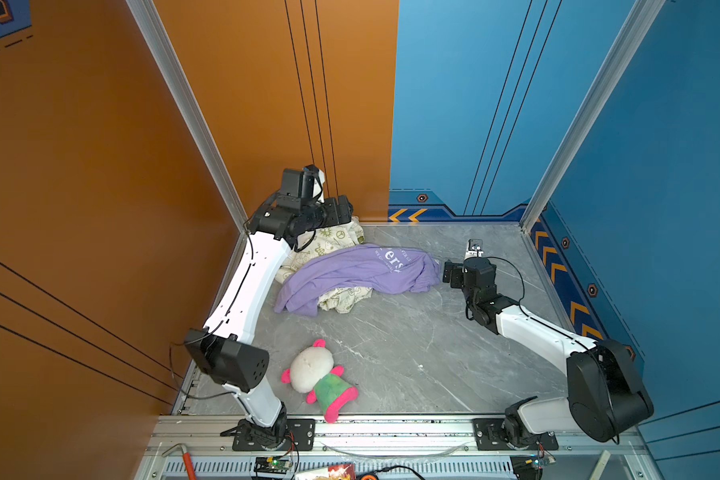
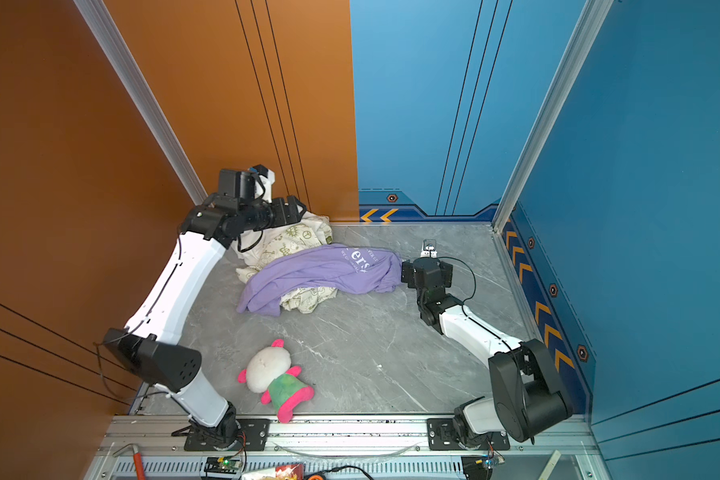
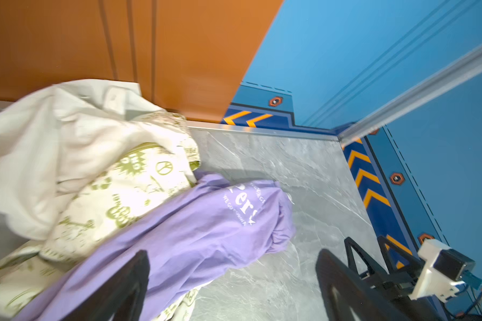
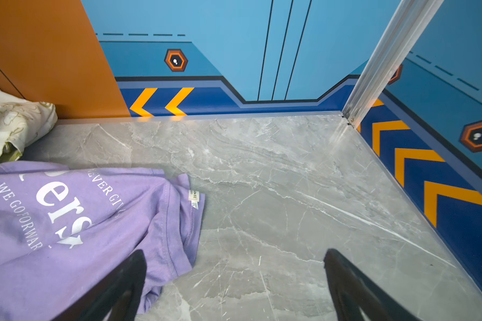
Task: Pick out a specific cloth from the pile
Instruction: 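Swing the left gripper across, laying the T-shirt toward the right gripper, then grasp the T-shirt's far end with the right gripper while the left returns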
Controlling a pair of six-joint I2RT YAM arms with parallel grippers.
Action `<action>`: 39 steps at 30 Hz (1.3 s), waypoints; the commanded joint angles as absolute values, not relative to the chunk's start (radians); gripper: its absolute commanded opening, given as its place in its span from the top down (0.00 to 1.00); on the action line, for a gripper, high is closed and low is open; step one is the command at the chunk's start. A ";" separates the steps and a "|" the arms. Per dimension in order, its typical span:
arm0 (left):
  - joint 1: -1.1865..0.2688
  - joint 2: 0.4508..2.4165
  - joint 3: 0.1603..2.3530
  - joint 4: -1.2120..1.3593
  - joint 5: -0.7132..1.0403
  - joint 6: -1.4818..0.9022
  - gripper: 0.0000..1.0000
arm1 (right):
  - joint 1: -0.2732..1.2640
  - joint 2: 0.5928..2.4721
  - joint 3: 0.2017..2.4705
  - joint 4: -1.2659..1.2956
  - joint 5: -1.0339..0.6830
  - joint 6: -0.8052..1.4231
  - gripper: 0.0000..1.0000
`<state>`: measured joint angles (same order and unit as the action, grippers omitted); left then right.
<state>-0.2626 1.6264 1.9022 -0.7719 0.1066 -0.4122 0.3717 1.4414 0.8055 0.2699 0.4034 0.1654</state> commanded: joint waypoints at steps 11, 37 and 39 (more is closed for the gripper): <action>-0.050 1.167 1.076 -0.465 0.045 -0.859 0.24 | 0.492 1.565 0.895 0.348 0.294 0.118 0.00; 0.239 1.376 0.724 0.182 0.439 -1.322 0.46 | 0.545 1.577 0.929 0.333 0.236 0.068 0.00; 0.237 1.419 0.745 0.193 0.465 -1.333 0.47 | 0.545 1.575 0.928 0.330 0.235 0.068 0.00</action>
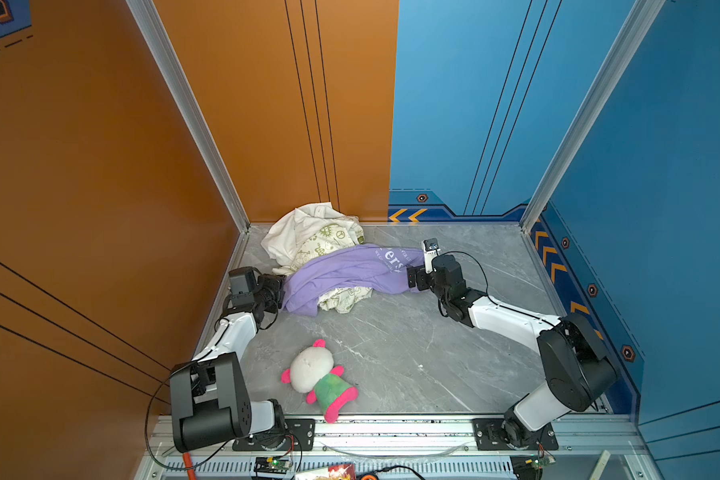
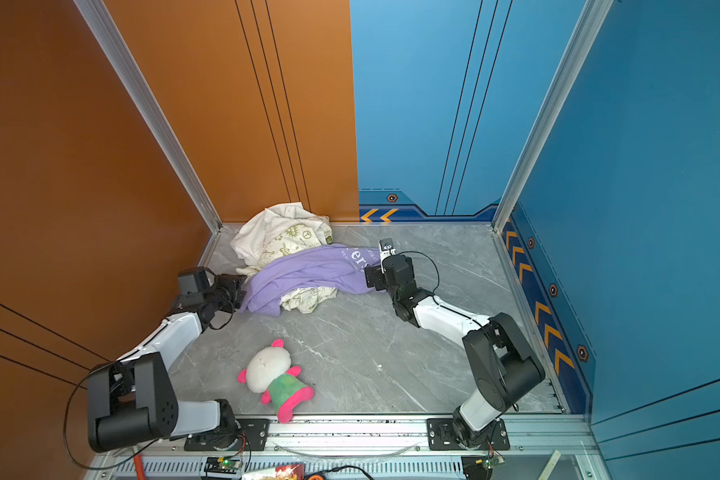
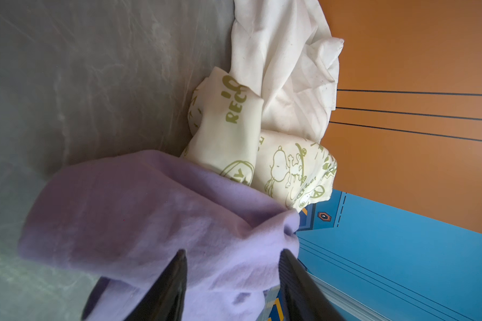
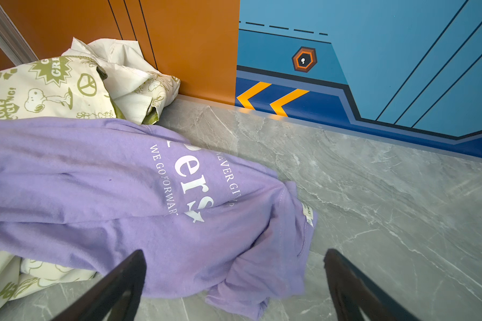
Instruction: Pick out a specific cloth from the pile
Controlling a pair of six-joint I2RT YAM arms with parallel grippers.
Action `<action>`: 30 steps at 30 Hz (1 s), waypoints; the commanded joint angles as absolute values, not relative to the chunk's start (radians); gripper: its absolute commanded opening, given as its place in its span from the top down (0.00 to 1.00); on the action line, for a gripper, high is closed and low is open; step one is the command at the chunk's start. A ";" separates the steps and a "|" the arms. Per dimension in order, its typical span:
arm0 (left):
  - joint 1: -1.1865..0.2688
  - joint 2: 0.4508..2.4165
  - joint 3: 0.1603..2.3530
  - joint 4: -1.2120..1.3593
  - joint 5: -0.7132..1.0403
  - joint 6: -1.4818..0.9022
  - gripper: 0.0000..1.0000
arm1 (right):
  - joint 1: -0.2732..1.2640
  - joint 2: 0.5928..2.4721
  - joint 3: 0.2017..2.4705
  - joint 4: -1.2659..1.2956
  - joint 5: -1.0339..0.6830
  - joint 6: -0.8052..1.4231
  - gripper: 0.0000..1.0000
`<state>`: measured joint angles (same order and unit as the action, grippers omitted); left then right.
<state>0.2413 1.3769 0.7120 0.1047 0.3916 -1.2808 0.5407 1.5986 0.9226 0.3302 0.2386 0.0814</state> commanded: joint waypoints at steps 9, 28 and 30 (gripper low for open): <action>0.202 1.517 0.777 0.198 0.494 -1.360 0.64 | 0.546 1.571 0.915 0.325 0.242 0.068 0.00; 0.174 1.514 0.869 0.178 0.496 -1.271 1.00 | 0.546 1.572 0.902 0.333 0.256 0.071 0.00; 0.174 1.504 0.907 0.109 0.492 -1.221 1.00 | 0.547 1.575 0.902 0.333 0.255 0.072 0.00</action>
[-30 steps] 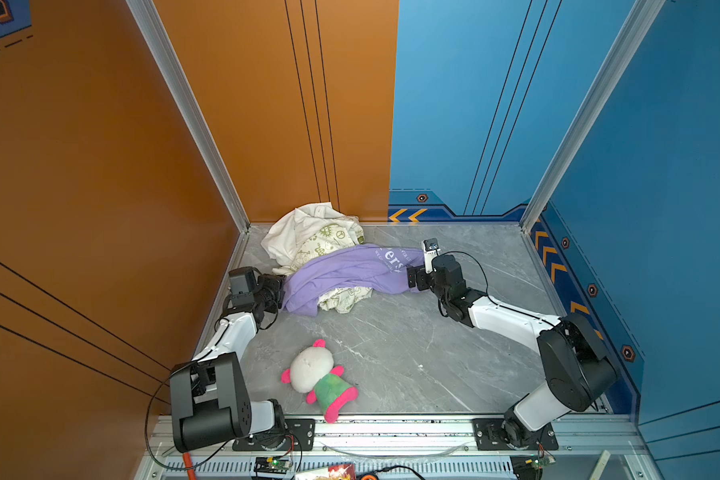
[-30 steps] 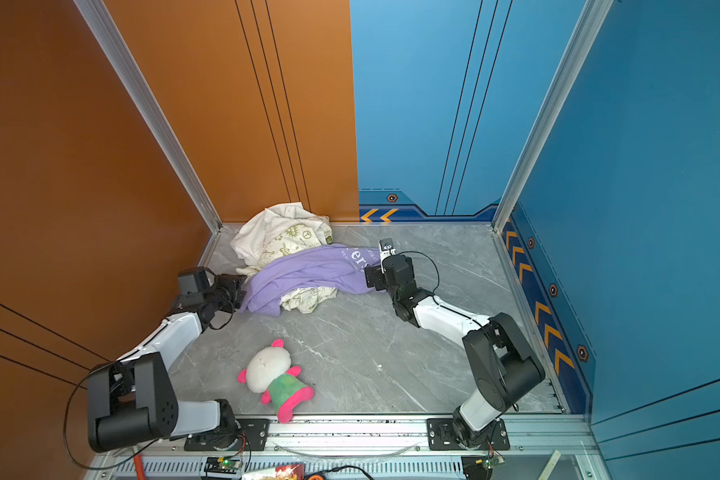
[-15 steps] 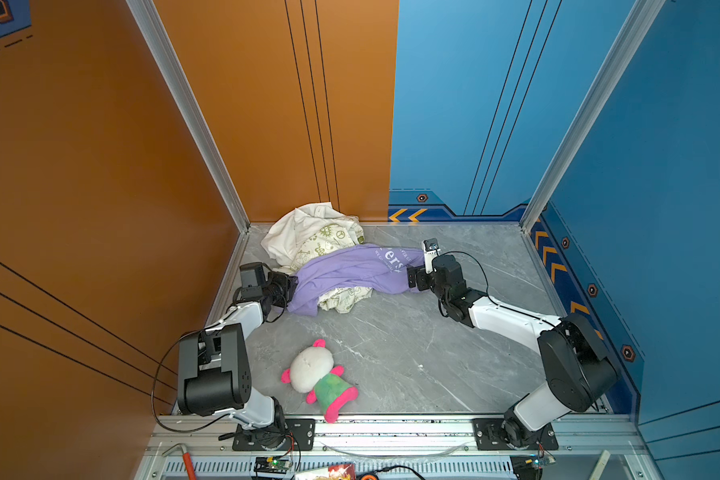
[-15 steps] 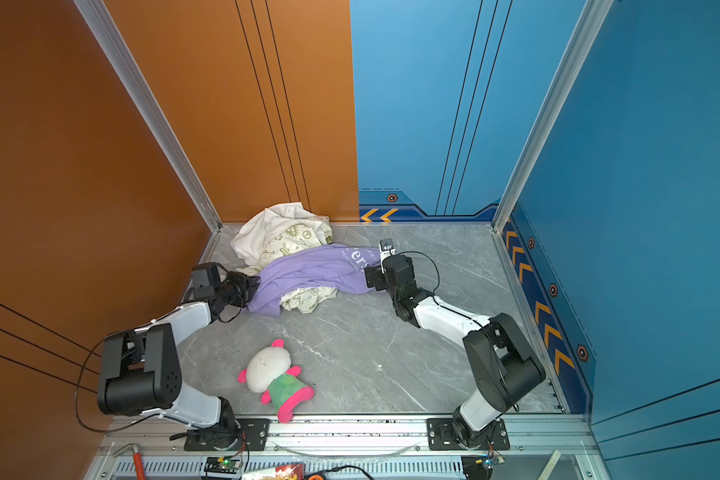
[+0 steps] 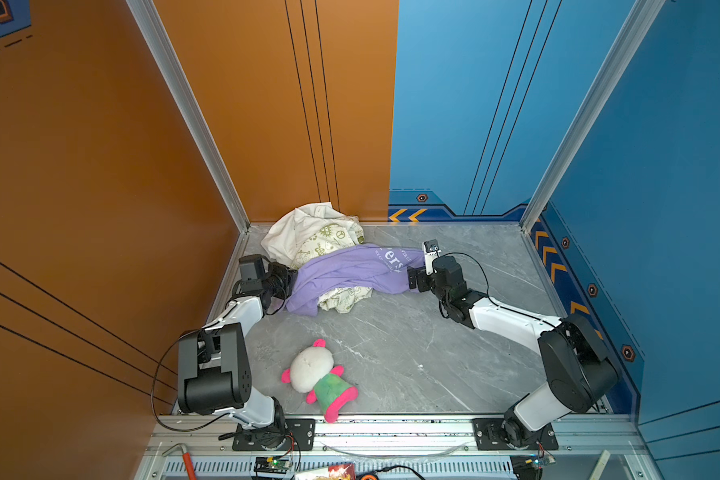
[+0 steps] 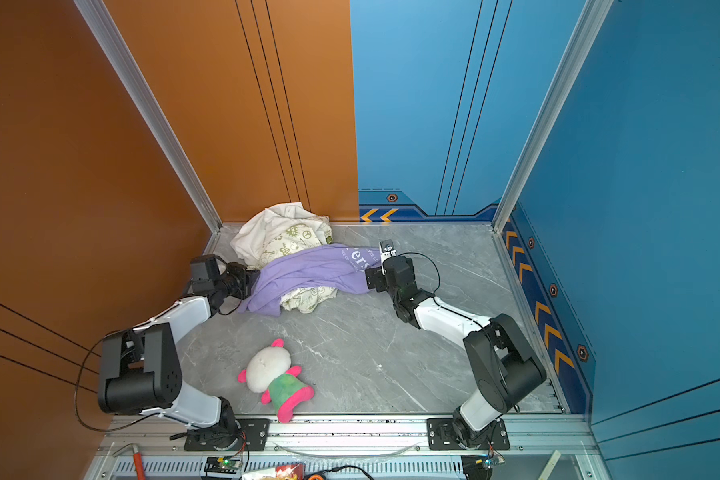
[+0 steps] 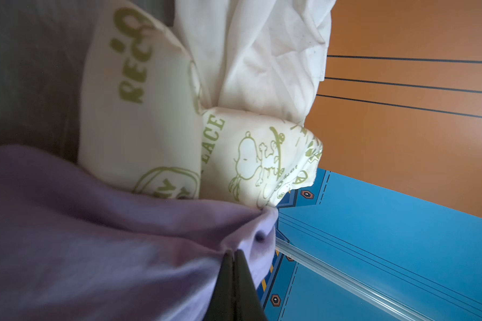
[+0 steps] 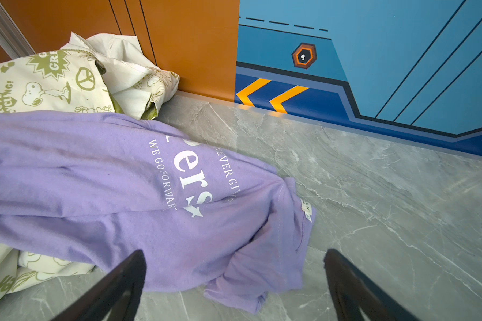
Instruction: Pick out a specific cloth from the pile
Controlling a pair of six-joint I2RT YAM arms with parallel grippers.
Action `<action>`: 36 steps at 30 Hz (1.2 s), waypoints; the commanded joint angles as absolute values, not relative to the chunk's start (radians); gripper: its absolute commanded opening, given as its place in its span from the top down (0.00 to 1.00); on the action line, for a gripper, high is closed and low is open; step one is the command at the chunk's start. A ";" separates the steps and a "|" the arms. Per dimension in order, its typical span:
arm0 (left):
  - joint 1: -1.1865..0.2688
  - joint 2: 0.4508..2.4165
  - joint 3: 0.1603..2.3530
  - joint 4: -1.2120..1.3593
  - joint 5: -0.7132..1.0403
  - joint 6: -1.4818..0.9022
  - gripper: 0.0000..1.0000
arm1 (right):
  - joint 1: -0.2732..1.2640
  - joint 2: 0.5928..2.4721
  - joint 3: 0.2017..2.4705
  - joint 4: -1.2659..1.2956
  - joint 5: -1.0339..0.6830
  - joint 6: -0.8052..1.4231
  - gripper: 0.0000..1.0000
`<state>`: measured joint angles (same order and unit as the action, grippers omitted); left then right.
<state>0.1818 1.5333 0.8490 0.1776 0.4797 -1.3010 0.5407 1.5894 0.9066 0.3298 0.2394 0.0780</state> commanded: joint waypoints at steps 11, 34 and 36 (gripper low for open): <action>0.158 1.506 1.081 -0.326 0.387 -0.928 0.60 | 0.550 1.594 0.922 0.330 0.249 0.071 0.00; 0.106 1.649 1.163 -0.479 0.249 -0.699 0.75 | 0.551 1.583 0.912 0.307 0.263 0.069 0.00; 0.104 1.653 1.165 -0.479 0.243 -0.689 0.77 | 0.551 1.582 0.911 0.304 0.262 0.068 0.00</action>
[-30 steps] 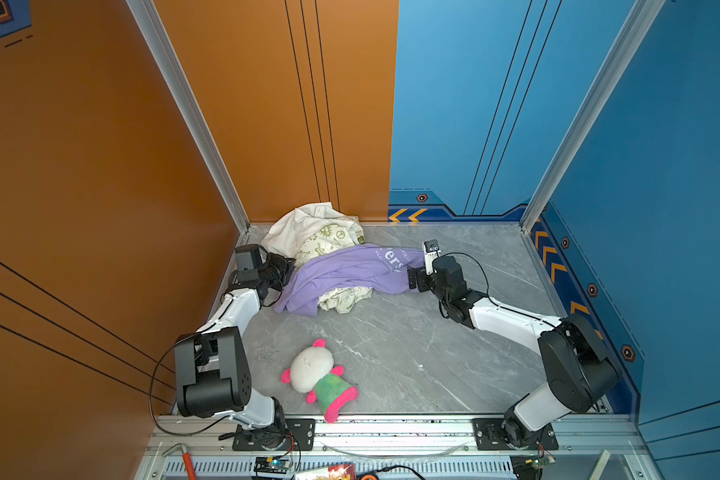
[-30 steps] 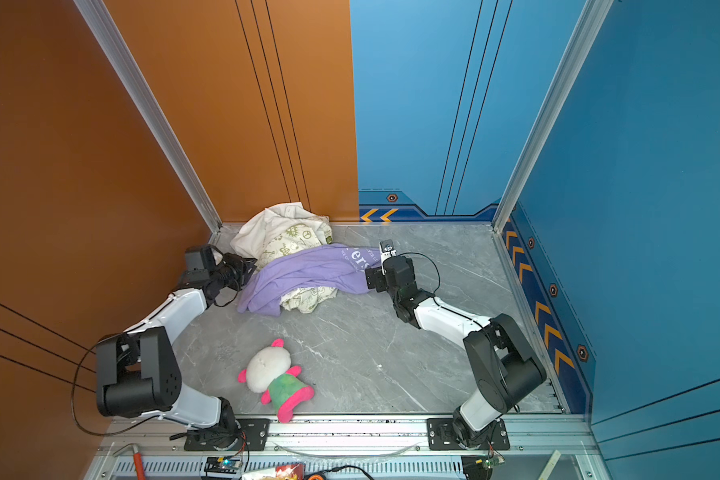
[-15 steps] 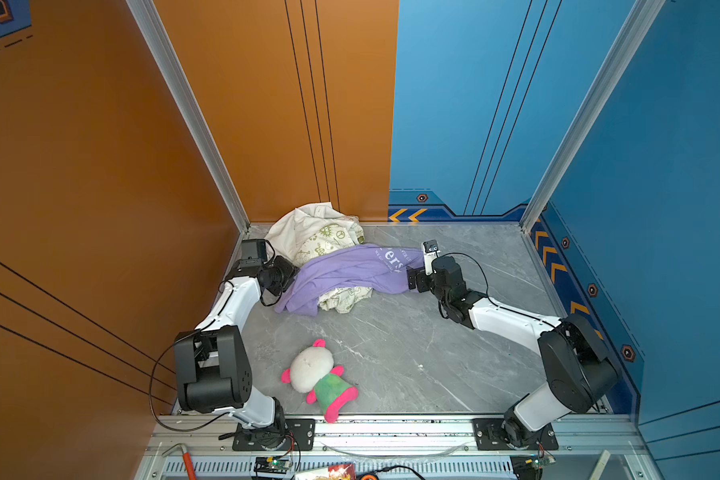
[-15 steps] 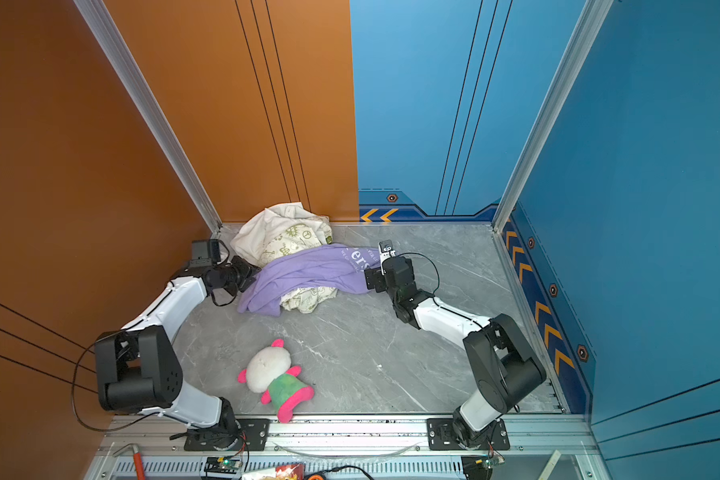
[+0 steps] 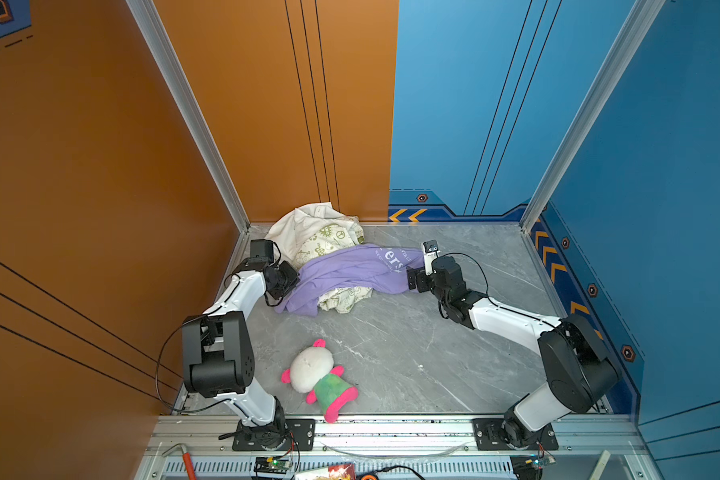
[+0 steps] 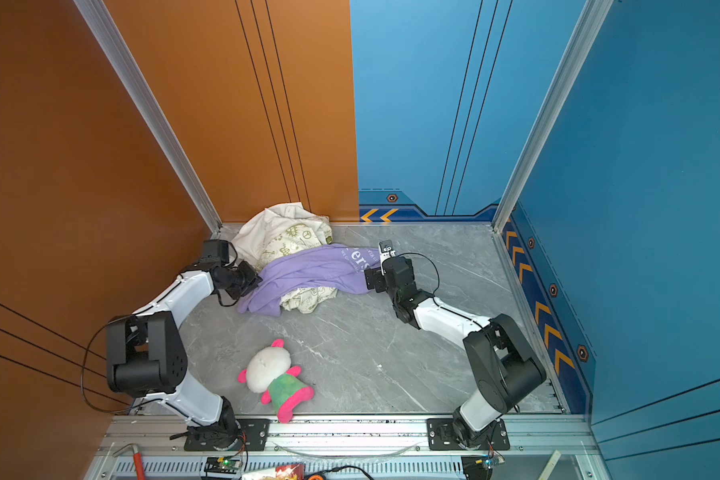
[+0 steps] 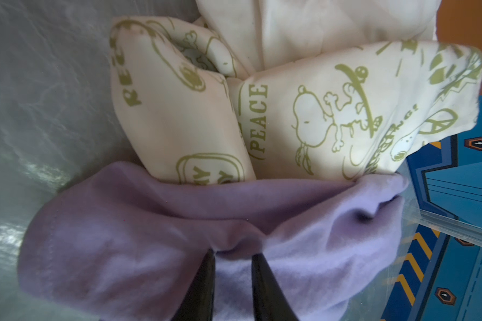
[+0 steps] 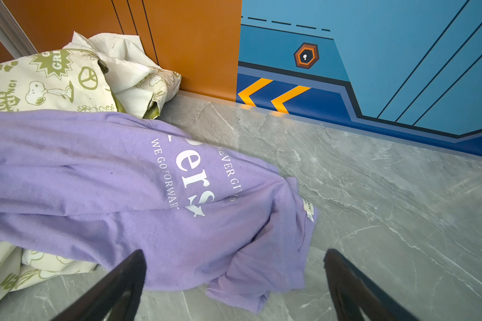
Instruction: Pick out a specific cloth from the pile
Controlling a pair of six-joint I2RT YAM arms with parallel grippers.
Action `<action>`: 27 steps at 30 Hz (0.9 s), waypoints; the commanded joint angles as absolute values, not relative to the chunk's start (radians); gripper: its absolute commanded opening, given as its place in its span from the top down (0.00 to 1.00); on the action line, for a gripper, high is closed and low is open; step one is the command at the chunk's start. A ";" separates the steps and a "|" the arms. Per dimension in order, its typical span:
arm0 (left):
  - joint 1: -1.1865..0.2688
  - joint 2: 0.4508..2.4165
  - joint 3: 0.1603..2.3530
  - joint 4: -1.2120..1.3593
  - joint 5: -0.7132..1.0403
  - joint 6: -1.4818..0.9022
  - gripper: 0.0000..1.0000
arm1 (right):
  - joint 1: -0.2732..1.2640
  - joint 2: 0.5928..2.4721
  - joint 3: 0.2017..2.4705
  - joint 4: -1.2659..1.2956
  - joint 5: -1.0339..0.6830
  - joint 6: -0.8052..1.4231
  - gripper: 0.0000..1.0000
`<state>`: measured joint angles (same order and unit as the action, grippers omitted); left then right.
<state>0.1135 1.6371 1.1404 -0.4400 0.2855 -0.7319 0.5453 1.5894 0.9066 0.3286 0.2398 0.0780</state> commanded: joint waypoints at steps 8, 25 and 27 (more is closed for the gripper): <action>0.090 1.652 1.175 -0.485 0.192 -0.671 0.71 | 0.548 1.586 0.913 0.302 0.256 0.065 0.00; 0.071 1.726 1.212 -0.496 0.191 -0.604 0.66 | 0.525 1.580 0.910 0.286 0.242 0.055 0.00; 0.066 1.738 1.222 -0.496 0.195 -0.604 0.76 | 0.522 1.578 0.908 0.286 0.239 0.053 0.00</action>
<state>0.0761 1.7153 1.1938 -0.4721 0.1970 -0.6243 0.5289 1.5894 0.9066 0.3210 0.2390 0.0738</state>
